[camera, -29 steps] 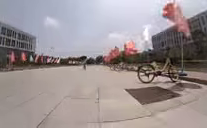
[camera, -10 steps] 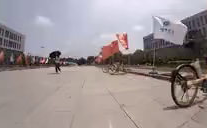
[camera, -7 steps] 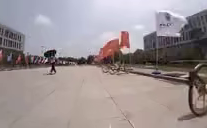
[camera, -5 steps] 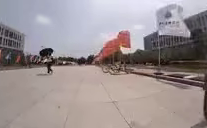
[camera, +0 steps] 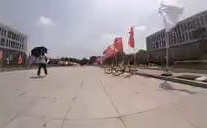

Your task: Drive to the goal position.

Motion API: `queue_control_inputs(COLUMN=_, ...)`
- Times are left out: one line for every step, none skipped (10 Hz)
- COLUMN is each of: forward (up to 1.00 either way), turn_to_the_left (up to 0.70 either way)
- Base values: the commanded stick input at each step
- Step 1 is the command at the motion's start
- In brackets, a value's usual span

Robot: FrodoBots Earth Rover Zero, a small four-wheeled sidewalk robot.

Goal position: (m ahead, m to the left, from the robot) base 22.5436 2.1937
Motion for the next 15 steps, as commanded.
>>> queue_control_inputs(forward=1.00, turn_to_the_left=0.00)
queue_control_inputs(forward=1.00, turn_to_the_left=0.00)
queue_control_inputs(forward=1.00, turn_to_the_left=0.00)
queue_control_inputs(forward=1.00, turn_to_the_left=0.00)
queue_control_inputs(forward=1.00, turn_to_the_left=0.00)
queue_control_inputs(forward=1.00, turn_to_the_left=0.00)
queue_control_inputs(forward=1.00, turn_to_the_left=0.00)
queue_control_inputs(forward=1.00, turn_to_the_left=0.00)
queue_control_inputs(forward=1.00, turn_to_the_left=0.00)
queue_control_inputs(forward=1.00, turn_to_the_left=0.00)
queue_control_inputs(forward=1.00, turn_to_the_left=0.00)
queue_control_inputs(forward=1.00, turn_to_the_left=0.00)
queue_control_inputs(forward=1.00, turn_to_the_left=0.06)
queue_control_inputs(forward=1.00, turn_to_the_left=0.25)
queue_control_inputs(forward=1.00, turn_to_the_left=0.17)
